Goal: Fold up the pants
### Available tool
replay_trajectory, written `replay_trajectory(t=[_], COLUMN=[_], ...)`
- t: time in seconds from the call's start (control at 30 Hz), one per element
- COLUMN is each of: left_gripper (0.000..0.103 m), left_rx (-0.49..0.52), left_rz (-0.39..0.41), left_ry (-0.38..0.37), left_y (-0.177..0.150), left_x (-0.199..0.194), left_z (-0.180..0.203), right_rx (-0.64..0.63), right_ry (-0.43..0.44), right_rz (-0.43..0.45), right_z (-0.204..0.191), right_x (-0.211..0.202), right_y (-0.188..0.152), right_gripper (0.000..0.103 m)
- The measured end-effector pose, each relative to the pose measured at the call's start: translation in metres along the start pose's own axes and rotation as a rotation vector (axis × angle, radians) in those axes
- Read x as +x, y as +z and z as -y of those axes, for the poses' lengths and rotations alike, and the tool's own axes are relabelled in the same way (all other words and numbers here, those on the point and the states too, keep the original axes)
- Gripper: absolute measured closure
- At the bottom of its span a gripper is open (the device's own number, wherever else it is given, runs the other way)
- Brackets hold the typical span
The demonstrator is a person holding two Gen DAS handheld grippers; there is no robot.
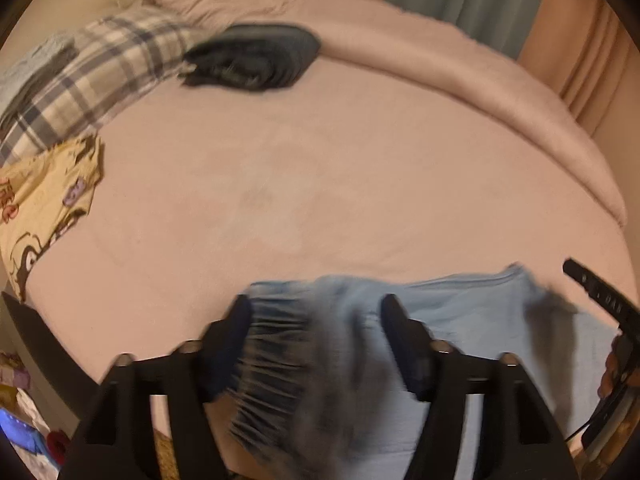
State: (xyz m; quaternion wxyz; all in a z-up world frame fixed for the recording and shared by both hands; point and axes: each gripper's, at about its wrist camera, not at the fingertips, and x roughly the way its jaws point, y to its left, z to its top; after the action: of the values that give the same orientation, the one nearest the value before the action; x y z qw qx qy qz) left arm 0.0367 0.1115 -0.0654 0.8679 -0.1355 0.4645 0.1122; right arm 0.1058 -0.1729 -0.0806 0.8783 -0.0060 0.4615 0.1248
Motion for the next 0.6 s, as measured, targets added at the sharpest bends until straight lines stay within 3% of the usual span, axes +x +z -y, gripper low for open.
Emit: replay_trajectory(t=[0.03,0.17,0.23,0.4,0.6], left_gripper=[0.033,0.033,0.033,0.033,0.036], left_rx=[0.018,0.100,0.143,0.253,0.323], left_rz=[0.013,0.011,-0.001,-0.070,-0.086], left_ry=[-0.032,-0.139,-0.175,-0.219,-0.322], left_y=[-0.001,-0.013,-0.019,-0.027,-0.019], left_x=[-0.006,-0.013,-0.008,0.012,0.027], left_z=[0.009,0.048,0.067,0.123,0.185], right_rx=[0.015,0.124,0.223,0.462,0.610], right_ry=[-0.023,-0.111,-0.160,-0.335,-0.424], right_rz=[0.017,0.049,0.050,0.036,0.057], right_z=[0.010,0.064,0.103,0.197,0.255], right_x=[-0.010,-0.047,-0.063,-0.096,-0.123], right_y=[-0.002,-0.025,-0.045,-0.095,-0.128], right_gripper=[0.043,0.041,0.036,0.036,0.036])
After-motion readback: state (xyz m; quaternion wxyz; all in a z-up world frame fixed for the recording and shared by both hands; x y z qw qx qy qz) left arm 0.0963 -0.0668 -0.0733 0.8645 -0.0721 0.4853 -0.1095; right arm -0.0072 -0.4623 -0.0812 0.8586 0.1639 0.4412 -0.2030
